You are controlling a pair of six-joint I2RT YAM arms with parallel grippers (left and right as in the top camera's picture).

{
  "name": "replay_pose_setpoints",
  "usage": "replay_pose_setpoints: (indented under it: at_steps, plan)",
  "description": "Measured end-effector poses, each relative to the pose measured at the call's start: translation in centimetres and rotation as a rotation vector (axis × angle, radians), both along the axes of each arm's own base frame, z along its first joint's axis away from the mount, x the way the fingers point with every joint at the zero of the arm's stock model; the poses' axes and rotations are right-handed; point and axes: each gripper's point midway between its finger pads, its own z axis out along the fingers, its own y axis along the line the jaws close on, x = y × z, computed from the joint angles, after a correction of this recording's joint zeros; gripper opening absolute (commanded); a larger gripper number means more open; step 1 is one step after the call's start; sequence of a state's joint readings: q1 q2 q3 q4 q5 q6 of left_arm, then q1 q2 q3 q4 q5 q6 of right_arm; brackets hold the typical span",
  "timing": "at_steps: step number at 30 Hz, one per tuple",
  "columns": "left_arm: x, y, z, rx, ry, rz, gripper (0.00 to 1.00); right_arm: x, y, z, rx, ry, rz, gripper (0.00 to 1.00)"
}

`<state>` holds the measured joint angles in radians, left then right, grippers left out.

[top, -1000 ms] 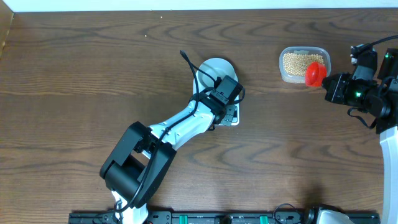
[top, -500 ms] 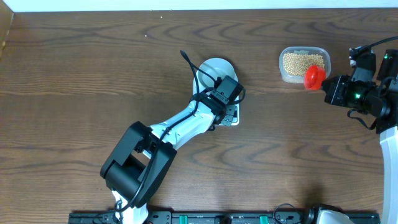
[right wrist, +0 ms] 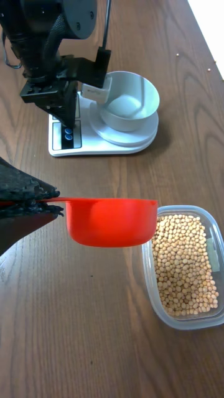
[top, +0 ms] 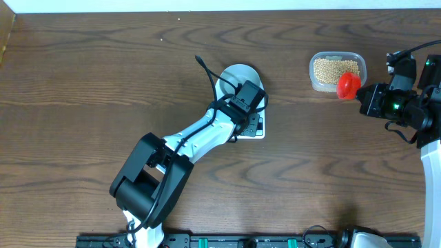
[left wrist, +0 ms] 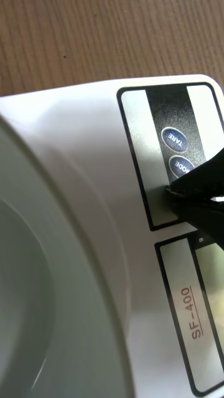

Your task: Scoop item into bowl and weigh 50g on scale

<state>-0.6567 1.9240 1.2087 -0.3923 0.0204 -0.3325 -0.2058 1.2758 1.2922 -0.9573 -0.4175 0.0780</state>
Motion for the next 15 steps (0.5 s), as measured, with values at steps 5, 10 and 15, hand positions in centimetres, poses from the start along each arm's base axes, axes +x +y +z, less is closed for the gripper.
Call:
replay_pose_setpoints:
  at_steps: [5, 10, 15]
  plan:
    - [0.2, 0.4, 0.5, 0.0, -0.007, 0.01, 0.07, 0.0, 0.0, 0.0, 0.0, 0.0, 0.0, 0.01]
    - [0.6, 0.5, 3.5, -0.04, -0.065, 0.017, 0.07, 0.0, 0.0, 0.0, 0.0, -0.001, 0.0, 0.01]
    - [0.6, 0.5, 4.4, -0.048, -0.081, 0.018, 0.07, 0.1, 0.0, 0.1, -0.001, -0.005, 0.0, 0.01]
